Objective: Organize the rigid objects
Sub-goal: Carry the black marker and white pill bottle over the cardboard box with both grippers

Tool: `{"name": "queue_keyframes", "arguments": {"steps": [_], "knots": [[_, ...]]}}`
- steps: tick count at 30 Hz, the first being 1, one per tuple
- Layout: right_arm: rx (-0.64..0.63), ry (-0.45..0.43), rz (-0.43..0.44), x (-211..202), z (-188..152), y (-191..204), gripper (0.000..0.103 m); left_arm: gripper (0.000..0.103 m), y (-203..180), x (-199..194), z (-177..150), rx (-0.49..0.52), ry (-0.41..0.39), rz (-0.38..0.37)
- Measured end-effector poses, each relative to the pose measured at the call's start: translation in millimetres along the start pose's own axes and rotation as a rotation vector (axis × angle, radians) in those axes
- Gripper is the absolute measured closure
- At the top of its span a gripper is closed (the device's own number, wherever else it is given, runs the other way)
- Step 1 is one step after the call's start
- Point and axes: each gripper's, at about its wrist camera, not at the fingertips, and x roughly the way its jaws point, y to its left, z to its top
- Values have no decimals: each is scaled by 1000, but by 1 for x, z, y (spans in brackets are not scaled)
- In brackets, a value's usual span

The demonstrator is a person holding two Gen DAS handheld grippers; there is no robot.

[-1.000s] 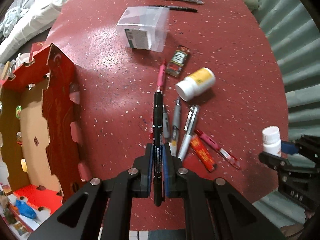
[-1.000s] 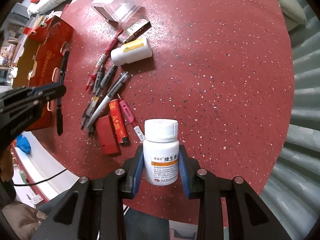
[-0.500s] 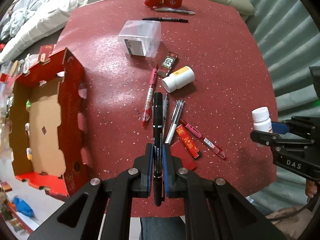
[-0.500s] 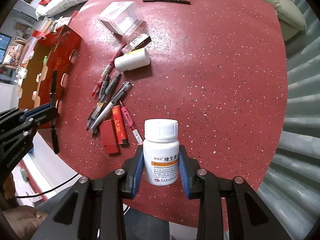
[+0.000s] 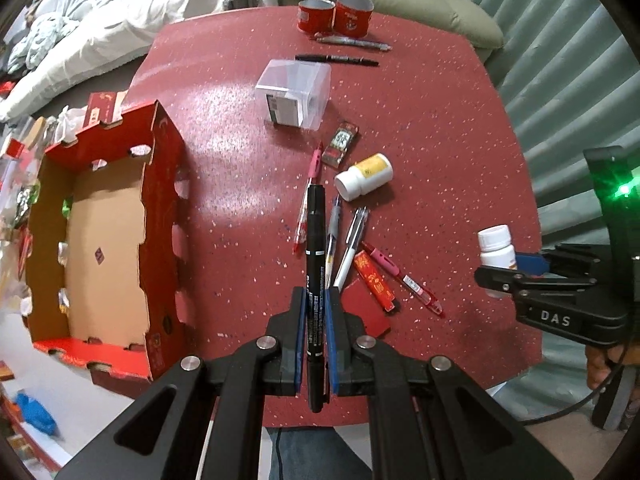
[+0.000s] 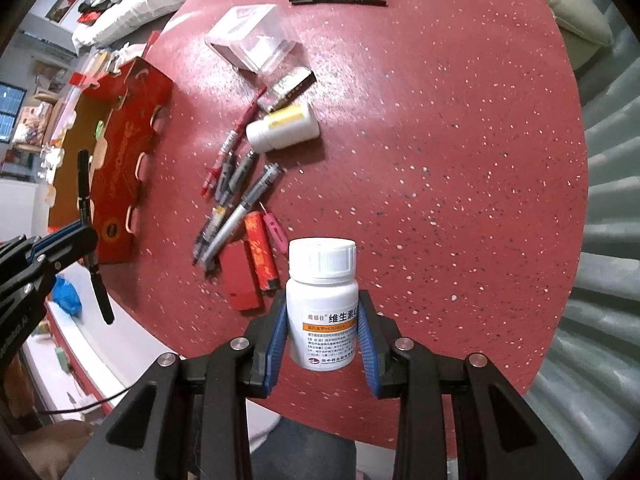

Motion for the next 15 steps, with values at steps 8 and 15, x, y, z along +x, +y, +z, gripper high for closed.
{"name": "queue_keyframes", "arguments": {"steps": [8,15], "knots": [[95,-48,-20,-4,13,54,69,93,48,-14,4,69,-39,-59],[62,-64,-12,-2,33,128,69,93,118,-22,3,2,-72,-46]]}}
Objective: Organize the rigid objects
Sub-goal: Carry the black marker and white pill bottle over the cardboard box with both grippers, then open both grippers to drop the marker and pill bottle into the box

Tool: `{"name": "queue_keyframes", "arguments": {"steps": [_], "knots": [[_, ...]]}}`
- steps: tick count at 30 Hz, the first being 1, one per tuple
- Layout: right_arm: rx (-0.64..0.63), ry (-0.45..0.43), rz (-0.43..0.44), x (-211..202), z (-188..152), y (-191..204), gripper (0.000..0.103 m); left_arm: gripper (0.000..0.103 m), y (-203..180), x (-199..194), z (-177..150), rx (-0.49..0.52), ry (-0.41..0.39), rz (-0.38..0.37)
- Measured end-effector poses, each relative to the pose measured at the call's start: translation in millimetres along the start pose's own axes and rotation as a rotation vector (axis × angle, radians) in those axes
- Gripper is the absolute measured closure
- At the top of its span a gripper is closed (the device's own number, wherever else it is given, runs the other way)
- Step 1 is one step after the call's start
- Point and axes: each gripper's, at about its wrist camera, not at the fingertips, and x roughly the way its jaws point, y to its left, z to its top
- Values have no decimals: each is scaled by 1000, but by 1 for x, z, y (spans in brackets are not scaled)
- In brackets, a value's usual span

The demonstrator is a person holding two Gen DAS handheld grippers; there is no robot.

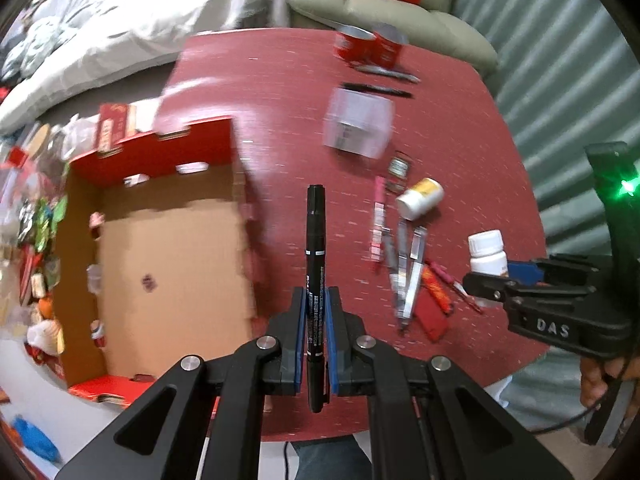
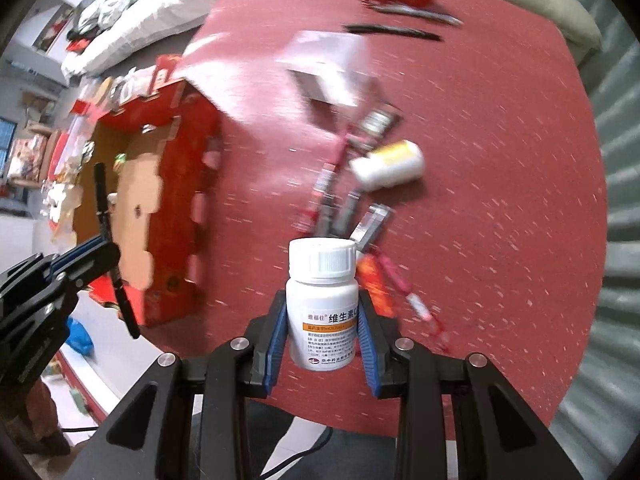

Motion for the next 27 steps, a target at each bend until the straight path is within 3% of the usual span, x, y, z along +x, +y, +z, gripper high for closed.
{"name": "queue_keyframes", "arguments": {"steps": [8,17,27], "knots": [[-194,-20,24,5,34,100,69,93,88,-7,-10,-208,-32,83],[-380,-13,66,22,55,198,69,93,158,-8,-20,-344,-38,164],[-411,-17,20,38,73,231,69,93,187,4,-6,-376,-39,184]]}}
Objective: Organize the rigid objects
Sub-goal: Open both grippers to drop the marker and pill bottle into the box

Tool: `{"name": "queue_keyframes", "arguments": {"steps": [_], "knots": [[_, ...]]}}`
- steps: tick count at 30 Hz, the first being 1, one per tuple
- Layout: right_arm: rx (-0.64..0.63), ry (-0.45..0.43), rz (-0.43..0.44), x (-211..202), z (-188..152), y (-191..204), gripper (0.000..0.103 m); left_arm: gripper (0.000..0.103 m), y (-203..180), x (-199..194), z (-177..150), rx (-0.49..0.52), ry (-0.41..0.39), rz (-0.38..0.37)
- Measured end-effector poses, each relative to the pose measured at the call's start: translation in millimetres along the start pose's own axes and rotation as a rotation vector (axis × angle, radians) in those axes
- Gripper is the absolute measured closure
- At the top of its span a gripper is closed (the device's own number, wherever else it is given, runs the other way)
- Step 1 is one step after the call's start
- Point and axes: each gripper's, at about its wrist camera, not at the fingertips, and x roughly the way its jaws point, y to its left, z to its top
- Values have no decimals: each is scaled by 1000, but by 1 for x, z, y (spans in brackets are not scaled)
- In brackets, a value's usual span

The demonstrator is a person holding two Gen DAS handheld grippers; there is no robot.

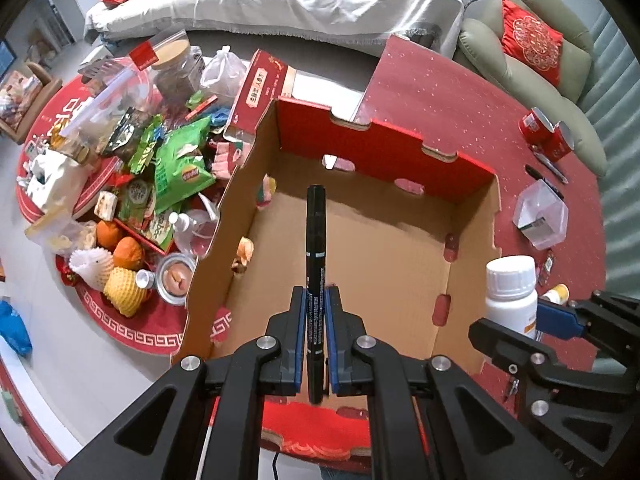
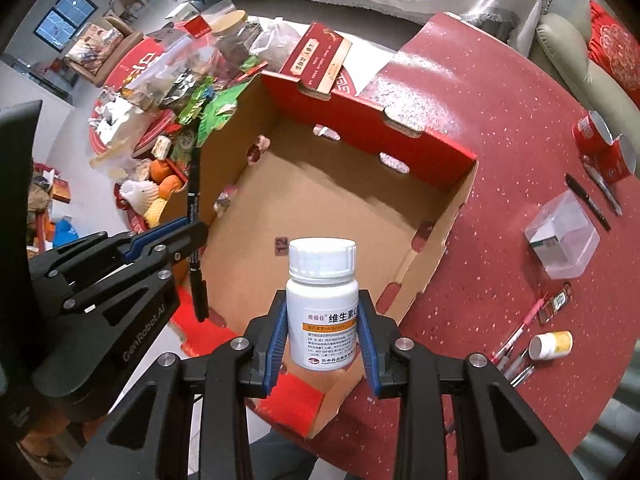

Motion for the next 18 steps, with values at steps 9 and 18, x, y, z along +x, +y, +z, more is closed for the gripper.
{"name": "queue_keyframes", "arguments": {"steps": [9,18], "knots": [[63,-19,-38,6,23,-17,69,93,-8,18,32,24,-11,8],[122,-11,-50,18,36,-35,69,93,-18,39,51,52,8,17]]}}
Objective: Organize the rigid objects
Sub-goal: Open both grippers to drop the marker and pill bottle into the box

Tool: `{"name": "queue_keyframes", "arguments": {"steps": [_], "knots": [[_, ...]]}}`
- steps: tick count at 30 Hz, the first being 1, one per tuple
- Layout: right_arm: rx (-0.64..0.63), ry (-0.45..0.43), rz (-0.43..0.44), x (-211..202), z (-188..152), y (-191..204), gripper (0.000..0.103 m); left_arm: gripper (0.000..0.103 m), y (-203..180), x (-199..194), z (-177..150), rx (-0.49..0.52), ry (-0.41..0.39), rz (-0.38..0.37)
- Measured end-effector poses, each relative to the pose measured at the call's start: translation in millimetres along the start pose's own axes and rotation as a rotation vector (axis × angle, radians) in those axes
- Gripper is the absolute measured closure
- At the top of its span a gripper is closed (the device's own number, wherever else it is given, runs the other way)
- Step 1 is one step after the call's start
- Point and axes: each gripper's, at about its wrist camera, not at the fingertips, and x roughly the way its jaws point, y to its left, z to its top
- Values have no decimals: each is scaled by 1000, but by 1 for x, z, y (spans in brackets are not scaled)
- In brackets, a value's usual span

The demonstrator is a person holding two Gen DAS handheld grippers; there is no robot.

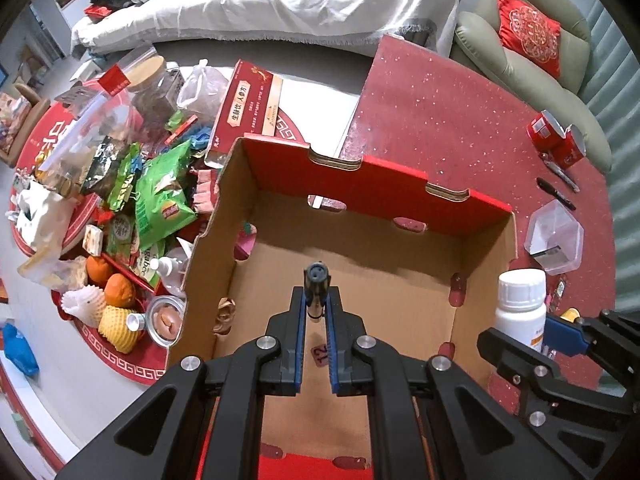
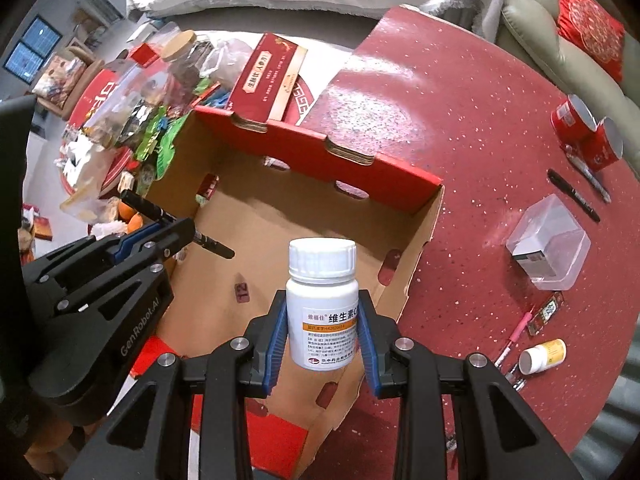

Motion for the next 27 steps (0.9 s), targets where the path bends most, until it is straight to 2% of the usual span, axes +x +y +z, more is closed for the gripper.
{"name": "queue_keyframes", "arguments": {"steps": [13,24,26,27], "knots": [[47,41,-15,26,9,-14,69,93,-11,29,14,31,50,22],[59,71,-32,45,13,-23,69,93,-17,35,21,52,28,37],[58,75,-35,48,13,-24,69,87,-18,39,23,58,37,39],[56,71,-35,47,13,-25,68,69,-18,41,23,61,44,38]]}}
